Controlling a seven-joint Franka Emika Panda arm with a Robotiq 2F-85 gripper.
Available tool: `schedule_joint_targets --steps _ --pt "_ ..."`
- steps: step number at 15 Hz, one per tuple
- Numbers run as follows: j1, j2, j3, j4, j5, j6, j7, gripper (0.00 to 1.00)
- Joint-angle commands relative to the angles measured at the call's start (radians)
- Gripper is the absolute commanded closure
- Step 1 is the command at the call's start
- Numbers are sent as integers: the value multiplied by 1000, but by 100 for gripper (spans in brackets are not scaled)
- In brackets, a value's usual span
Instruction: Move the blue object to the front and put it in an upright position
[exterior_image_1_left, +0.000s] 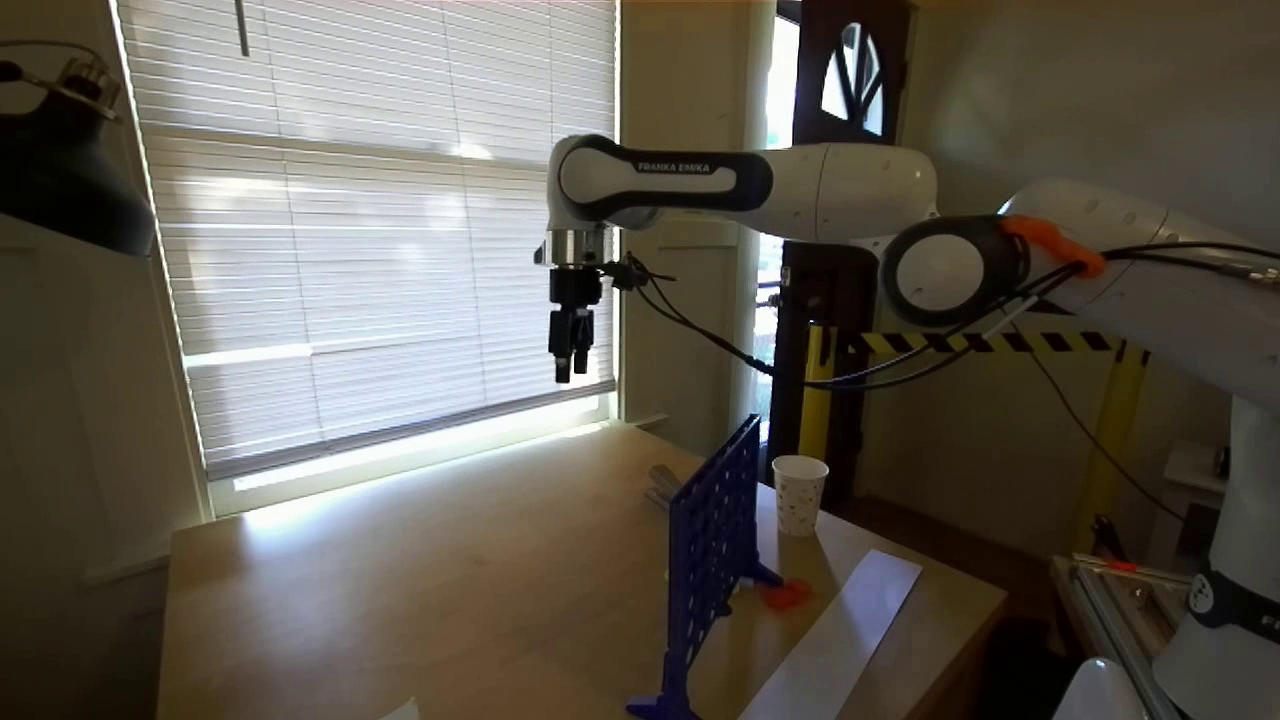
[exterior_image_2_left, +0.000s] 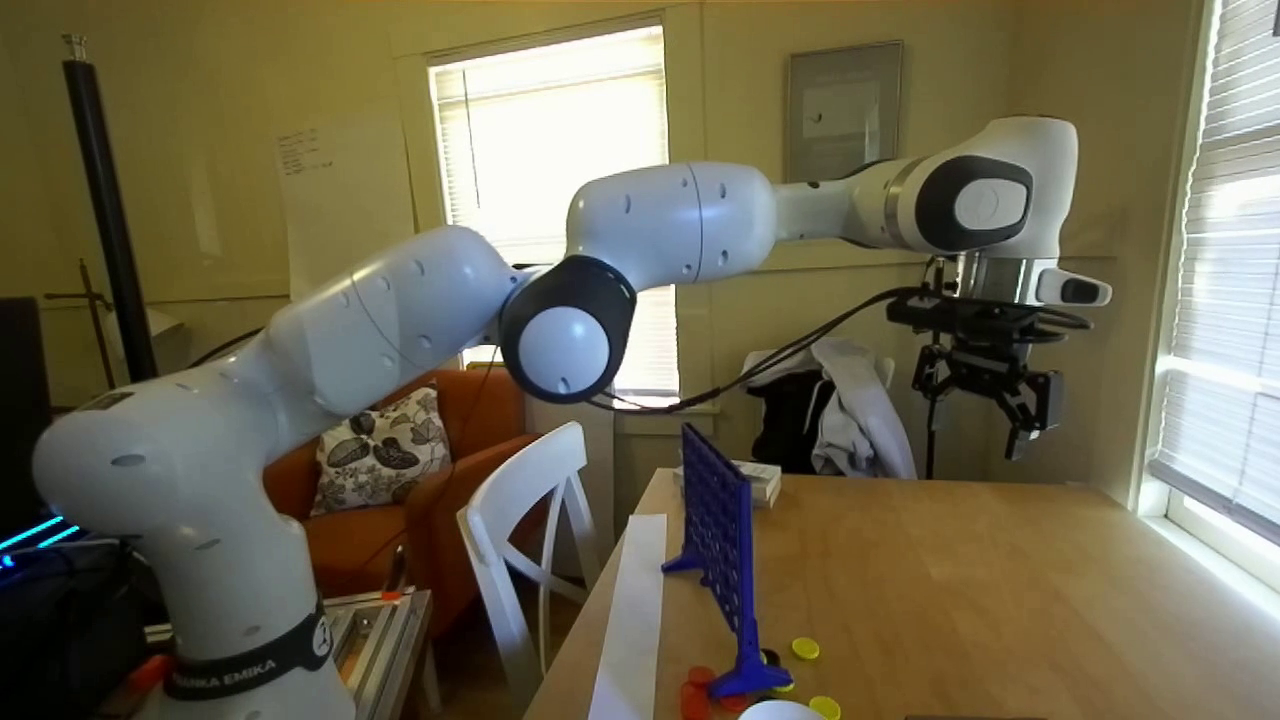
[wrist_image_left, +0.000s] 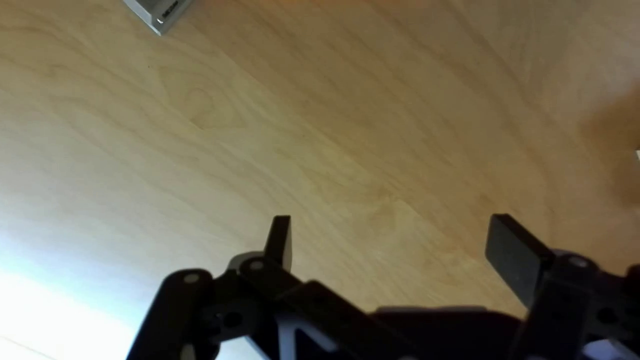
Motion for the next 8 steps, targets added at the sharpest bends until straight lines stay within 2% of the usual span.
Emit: schedule_joint_targets --steps 1,3,5,8 --pt "34 3 -19 -33 9 2 45 0" --pt "42 11 -16 -37 14 9 57 0" --pt "52 51 -11 26 21 -8 69 0" --pt "65 41 -9 2 22 17 85 0"
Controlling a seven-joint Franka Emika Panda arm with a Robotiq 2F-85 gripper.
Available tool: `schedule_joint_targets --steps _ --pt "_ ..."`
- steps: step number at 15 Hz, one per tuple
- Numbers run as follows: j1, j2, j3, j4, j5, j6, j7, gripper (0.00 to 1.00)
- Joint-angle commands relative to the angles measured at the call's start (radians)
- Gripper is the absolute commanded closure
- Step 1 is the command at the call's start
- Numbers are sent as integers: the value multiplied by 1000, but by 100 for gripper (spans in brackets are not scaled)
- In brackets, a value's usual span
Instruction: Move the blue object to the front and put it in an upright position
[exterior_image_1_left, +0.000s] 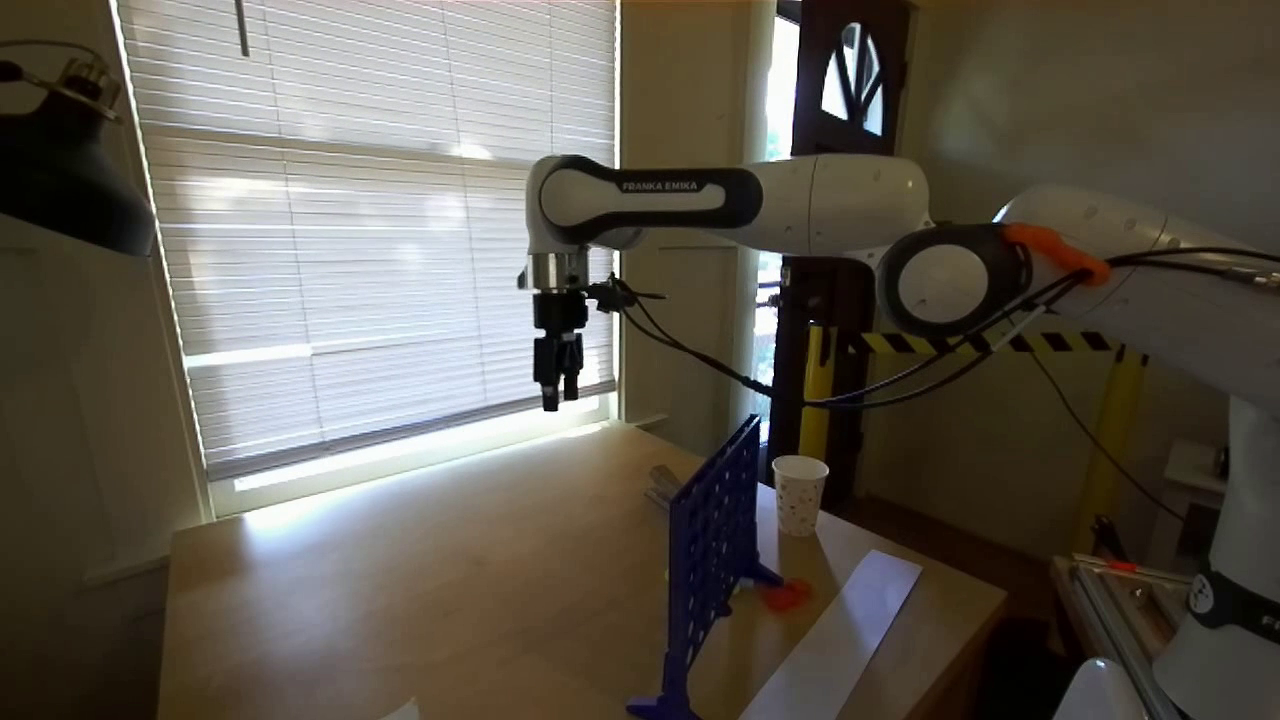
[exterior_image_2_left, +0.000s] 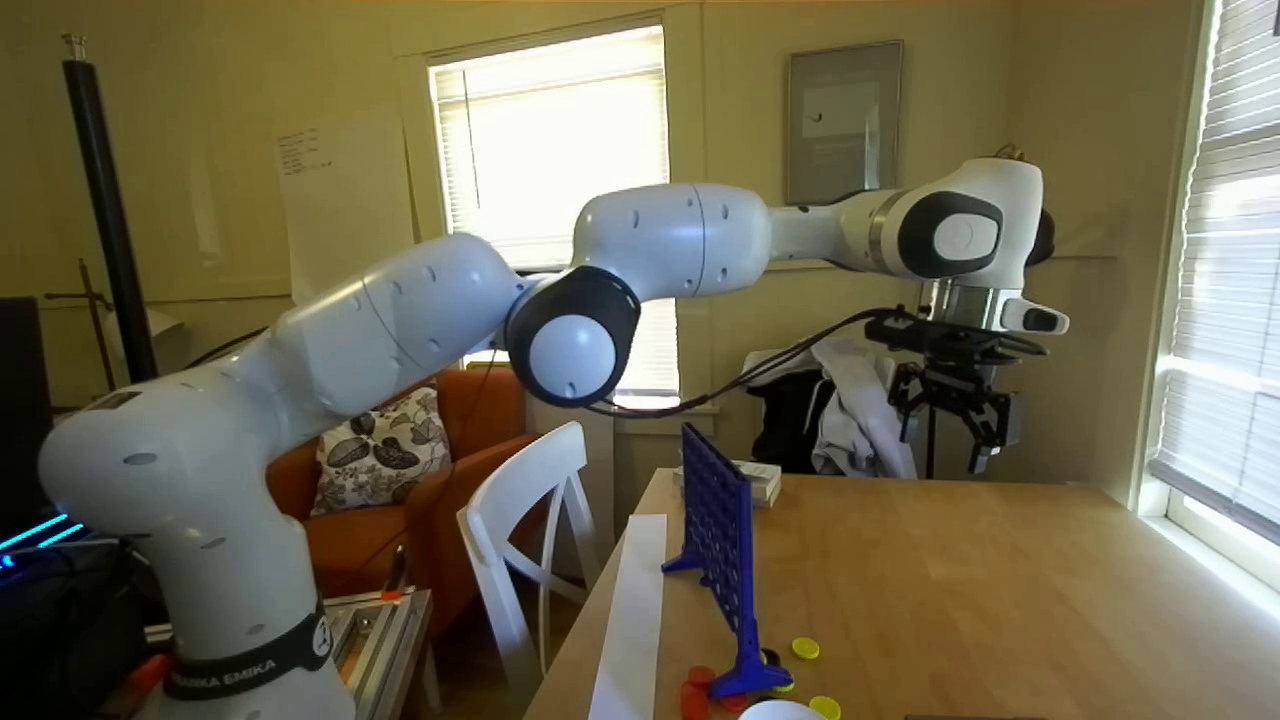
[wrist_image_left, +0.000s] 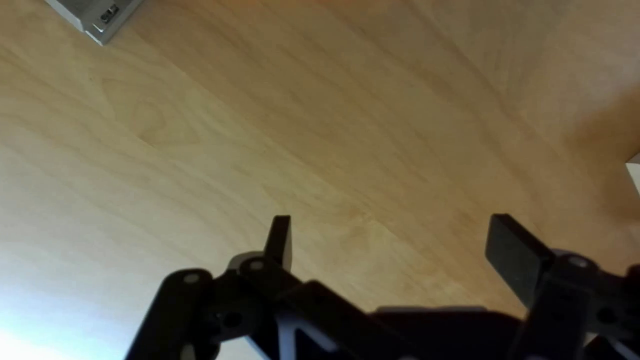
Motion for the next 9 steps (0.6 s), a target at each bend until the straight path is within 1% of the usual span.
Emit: schedule_joint_targets --steps 1,3,5,6,9 --pt "16 16 -3 25 24 20 34 0" --pt "25 16 0 24 25 24 33 0" --pt "32 21 2 32 27 55 39 0" --pt "31 9 -9 17 12 19 15 0" --pt "36 10 -8 17 12 38 21 0"
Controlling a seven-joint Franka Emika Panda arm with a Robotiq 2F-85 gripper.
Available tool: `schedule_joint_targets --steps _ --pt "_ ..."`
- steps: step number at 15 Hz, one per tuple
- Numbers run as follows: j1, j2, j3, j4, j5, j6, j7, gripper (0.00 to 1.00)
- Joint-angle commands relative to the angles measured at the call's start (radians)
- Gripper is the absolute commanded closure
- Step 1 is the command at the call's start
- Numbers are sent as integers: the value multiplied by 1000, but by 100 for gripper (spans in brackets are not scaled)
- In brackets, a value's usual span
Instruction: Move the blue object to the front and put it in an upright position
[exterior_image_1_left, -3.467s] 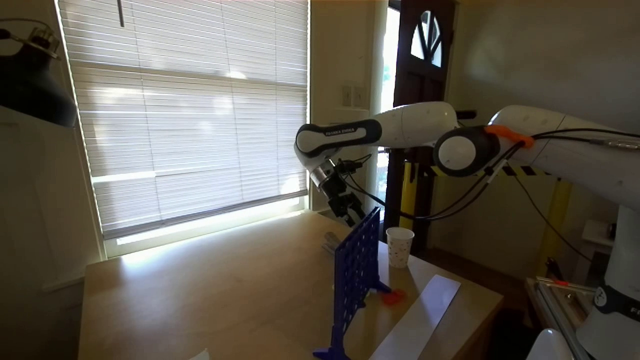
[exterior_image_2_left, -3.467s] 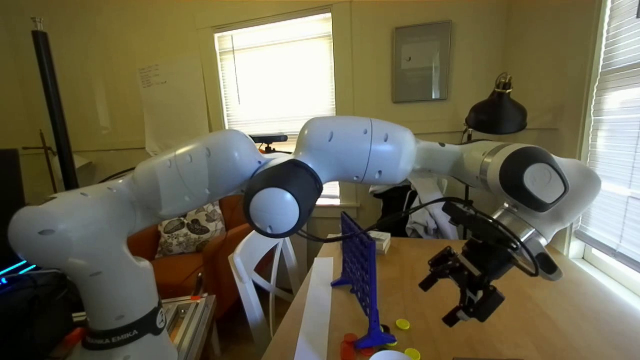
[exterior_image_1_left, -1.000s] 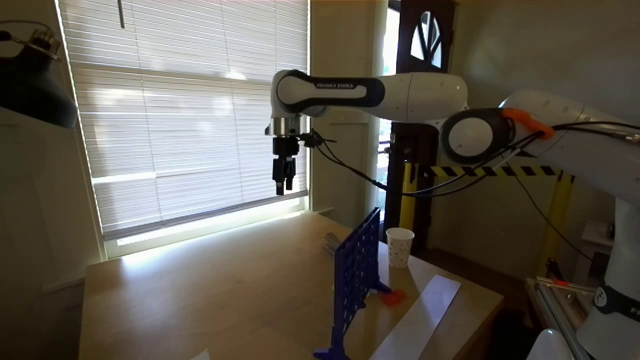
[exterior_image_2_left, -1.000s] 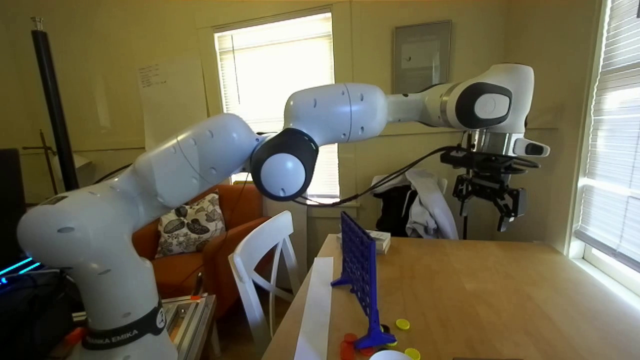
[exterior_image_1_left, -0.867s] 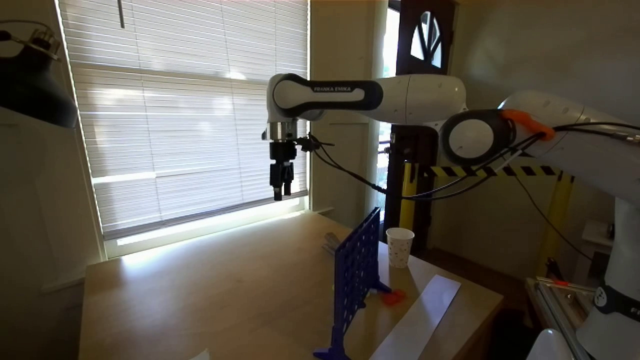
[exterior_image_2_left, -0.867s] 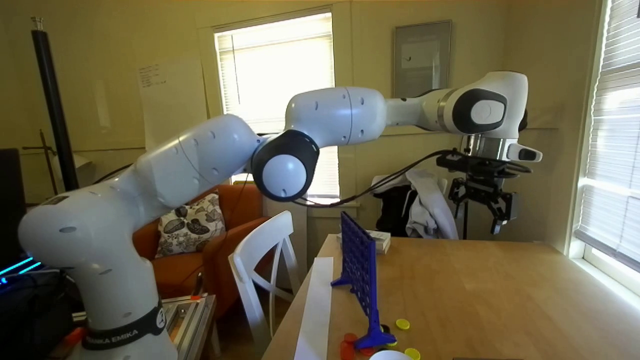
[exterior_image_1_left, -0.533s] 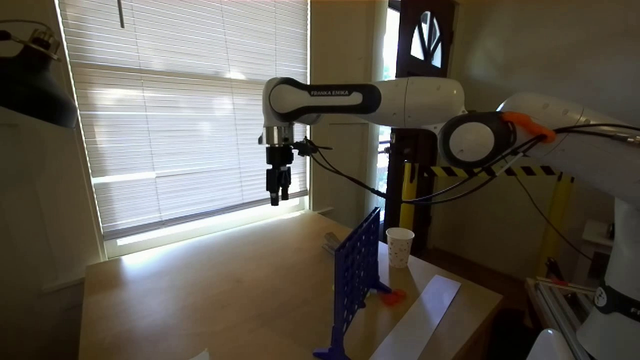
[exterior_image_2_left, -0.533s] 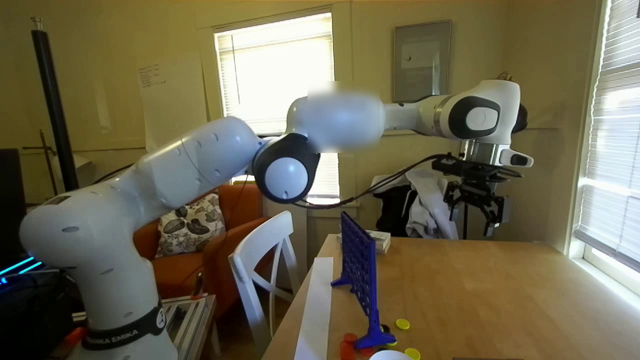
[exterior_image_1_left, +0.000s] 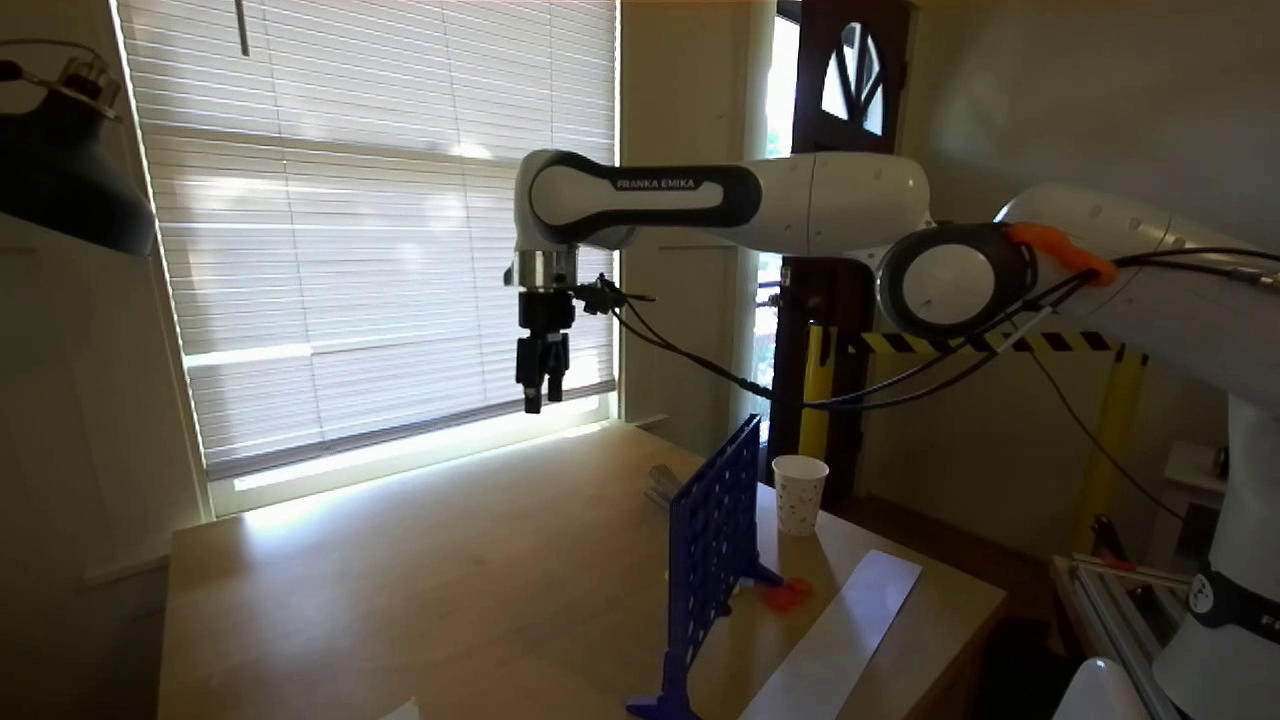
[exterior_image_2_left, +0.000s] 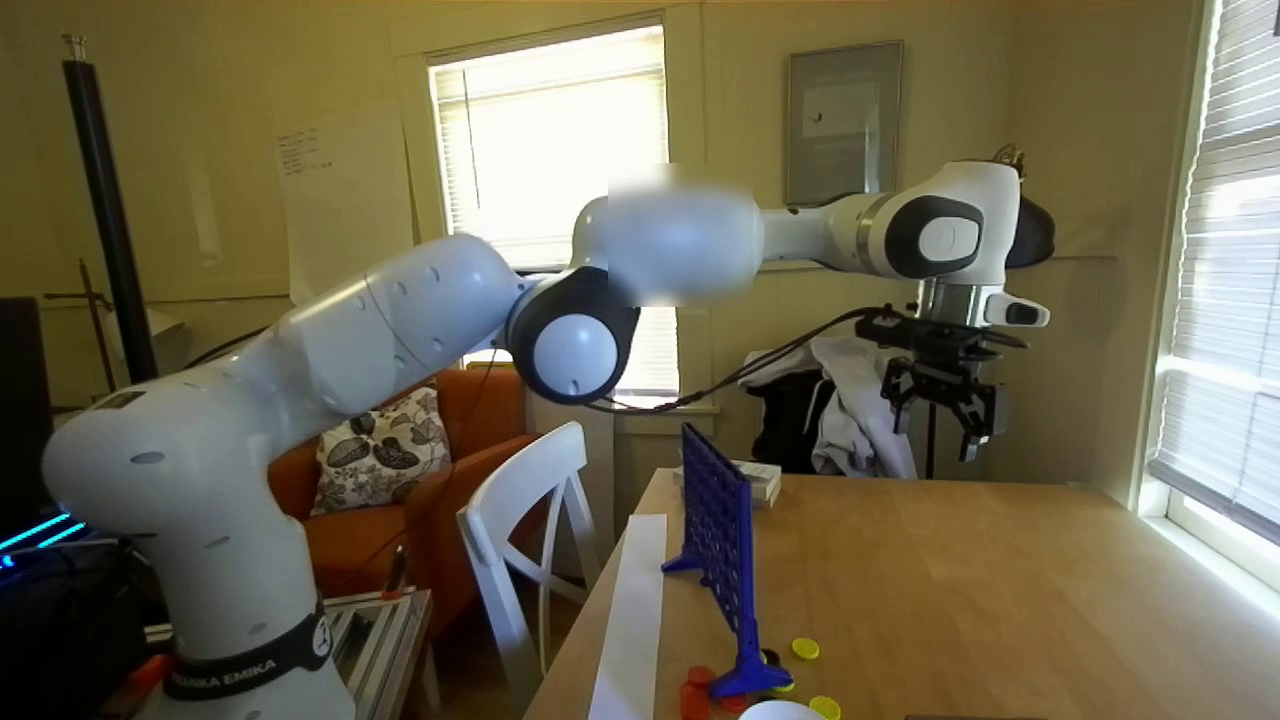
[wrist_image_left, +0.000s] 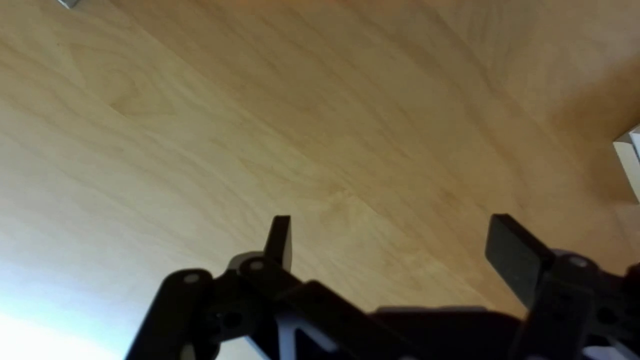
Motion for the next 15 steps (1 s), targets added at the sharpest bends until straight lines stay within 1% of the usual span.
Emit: schedule_joint_targets --steps 1,4,6,10,13,15 --pt "4 9 -12 17 10 -8 0 0" --pt "4 9 -12 17 10 -7 0 0" --pt "-5 36 -4 17 23 3 8 0" --pt "-3 58 15 26 57 -4 54 0" --pt "10 60 36 26 95 -17 105 0" --pt "29 54 36 27 100 -16 135 0"
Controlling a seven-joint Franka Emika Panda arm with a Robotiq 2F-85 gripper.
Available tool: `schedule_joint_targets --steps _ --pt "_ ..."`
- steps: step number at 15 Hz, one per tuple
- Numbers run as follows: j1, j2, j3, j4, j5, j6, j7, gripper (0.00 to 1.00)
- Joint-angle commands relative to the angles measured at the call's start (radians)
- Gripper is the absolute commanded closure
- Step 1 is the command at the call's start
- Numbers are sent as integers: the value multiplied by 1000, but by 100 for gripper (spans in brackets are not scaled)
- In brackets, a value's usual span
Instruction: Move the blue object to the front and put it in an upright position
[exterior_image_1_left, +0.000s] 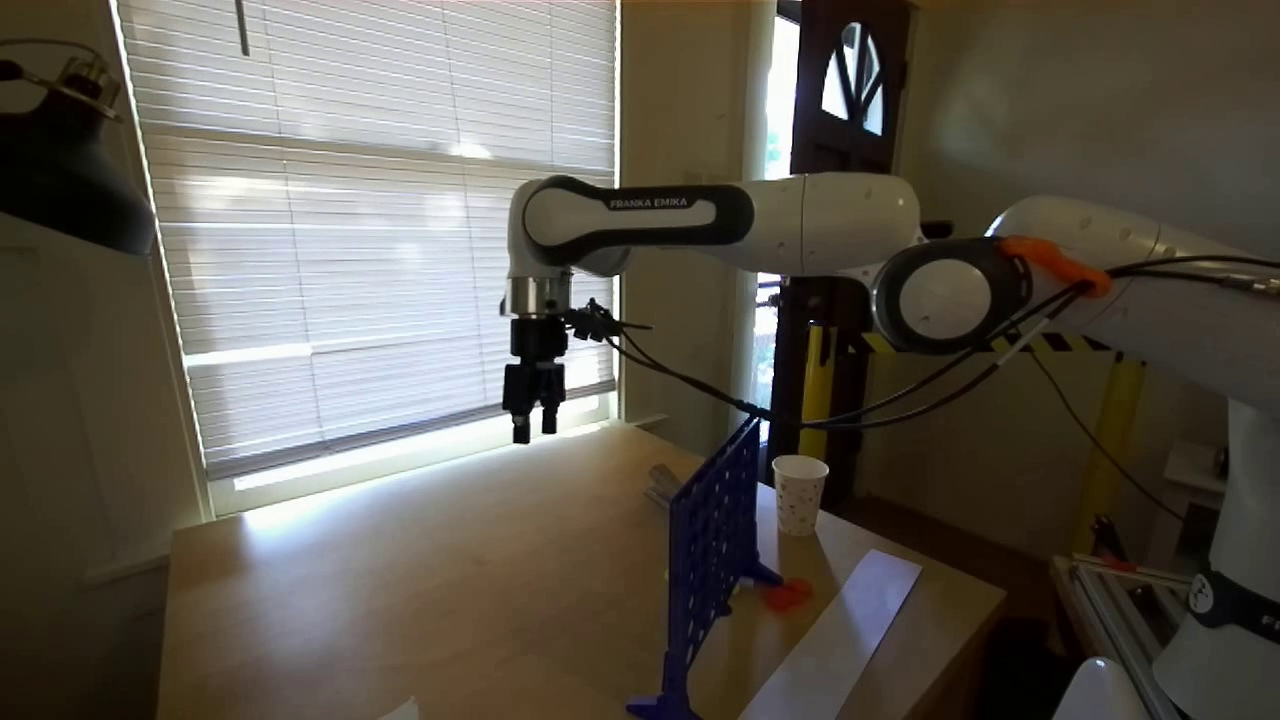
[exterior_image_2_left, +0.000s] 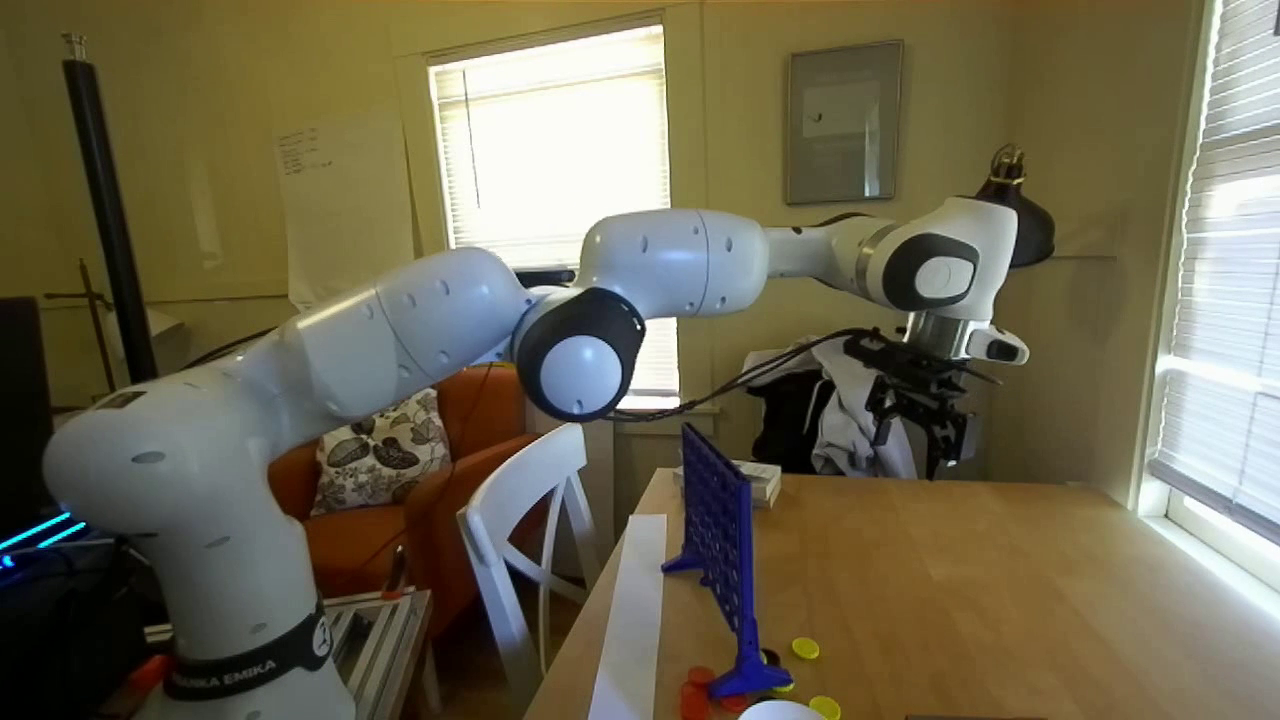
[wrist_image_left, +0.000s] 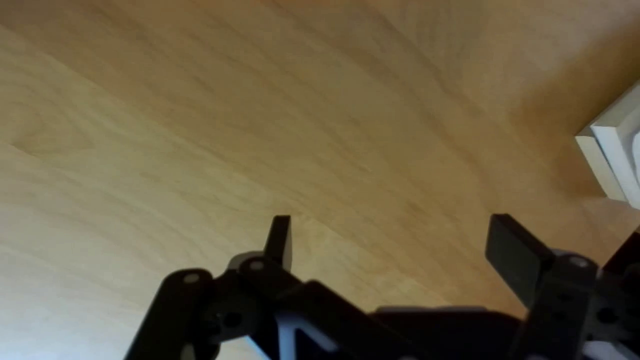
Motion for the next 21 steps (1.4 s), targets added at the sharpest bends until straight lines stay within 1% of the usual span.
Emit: schedule_joint_targets --steps 1,5,11,14,15,17,21 --pt "34 -11 6 11 27 -4 64 0" --pt "98 -49 -27 -1 -13 4 115 0" --pt "167 -118 -78 -14 -45 -57 251 0" --pt "172 -156 -68 -20 -28 -128 279 0" --pt "177 -165 -75 -17 -33 -142 303 0" --pt "177 -190 -71 -17 -30 -183 306 0" --pt "194 -234 -95 -17 -66 -256 302 0"
